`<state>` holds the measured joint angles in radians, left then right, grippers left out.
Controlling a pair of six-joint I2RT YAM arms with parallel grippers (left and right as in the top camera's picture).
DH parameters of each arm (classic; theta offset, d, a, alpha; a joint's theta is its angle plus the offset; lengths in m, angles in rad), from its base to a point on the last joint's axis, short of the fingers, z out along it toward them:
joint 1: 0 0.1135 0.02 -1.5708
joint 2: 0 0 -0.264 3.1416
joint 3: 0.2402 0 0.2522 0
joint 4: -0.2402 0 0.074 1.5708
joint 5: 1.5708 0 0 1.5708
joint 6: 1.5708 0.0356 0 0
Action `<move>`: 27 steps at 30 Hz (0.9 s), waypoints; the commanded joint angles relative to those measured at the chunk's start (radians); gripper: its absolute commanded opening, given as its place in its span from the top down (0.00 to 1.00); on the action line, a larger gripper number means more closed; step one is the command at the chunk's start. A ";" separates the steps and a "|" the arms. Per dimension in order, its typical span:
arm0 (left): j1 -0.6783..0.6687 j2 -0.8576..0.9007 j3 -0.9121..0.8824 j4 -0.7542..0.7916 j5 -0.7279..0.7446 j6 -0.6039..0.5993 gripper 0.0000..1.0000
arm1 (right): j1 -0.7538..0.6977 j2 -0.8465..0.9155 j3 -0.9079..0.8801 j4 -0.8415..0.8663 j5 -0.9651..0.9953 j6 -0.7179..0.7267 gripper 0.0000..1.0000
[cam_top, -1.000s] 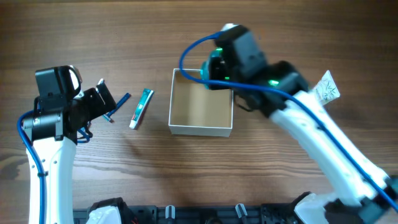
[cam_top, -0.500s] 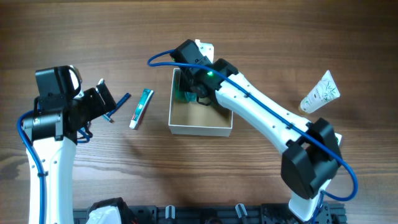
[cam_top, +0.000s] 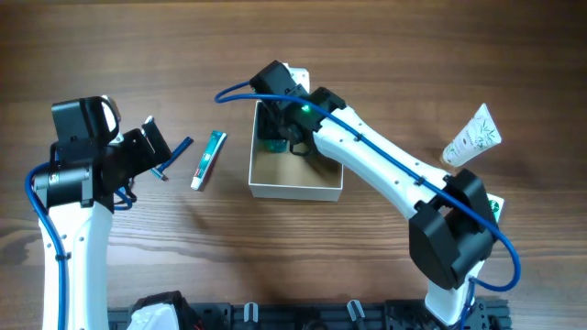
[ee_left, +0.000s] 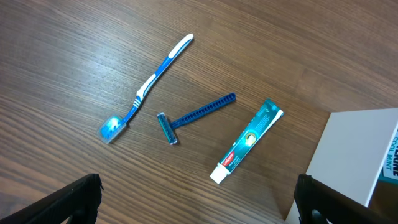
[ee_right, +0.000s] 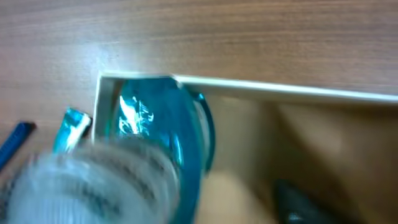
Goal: Pack container
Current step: 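Carry the mouthwash bottle into the box and release it upright, then grasp the white Pantene tube with the right gripper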
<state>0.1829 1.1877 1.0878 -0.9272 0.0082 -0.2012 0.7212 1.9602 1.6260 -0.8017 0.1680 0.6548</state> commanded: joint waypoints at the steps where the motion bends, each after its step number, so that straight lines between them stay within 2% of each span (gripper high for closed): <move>1: 0.004 0.003 0.019 0.003 -0.006 -0.017 0.00 | -0.010 -0.152 0.017 -0.050 0.002 -0.026 0.00; 5: 0.004 0.003 0.019 0.003 -0.006 -0.017 0.00 | -0.089 -0.332 0.017 -0.138 0.030 -0.027 0.00; 8: 0.004 0.003 0.019 0.003 -0.006 -0.017 0.00 | -0.223 -0.487 0.017 -0.243 0.128 -0.030 0.00; 12: 0.004 0.003 0.019 0.003 -0.006 -0.017 0.00 | -0.490 -0.622 0.017 -0.365 0.138 -0.270 0.00; 14: 0.004 0.003 0.019 0.003 -0.006 -0.017 0.00 | -0.619 -0.632 0.017 -0.415 0.098 -0.428 0.00; 18: 0.004 0.003 0.019 0.004 -0.006 -0.017 0.00 | -0.854 -0.605 -0.036 -0.427 -0.060 -0.642 0.00; 21: 0.004 0.003 0.019 0.004 -0.006 -0.017 0.00 | -0.946 -0.565 -0.123 -0.381 -0.147 -0.681 0.00; 27: 0.004 0.003 0.019 0.007 -0.006 -0.017 0.00 | -0.961 -0.463 -0.254 -0.289 -0.166 -0.681 0.00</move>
<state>0.1829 1.1877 1.0878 -0.9268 0.0082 -0.2012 -0.2375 1.4498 1.4075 -1.1145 0.0551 0.0048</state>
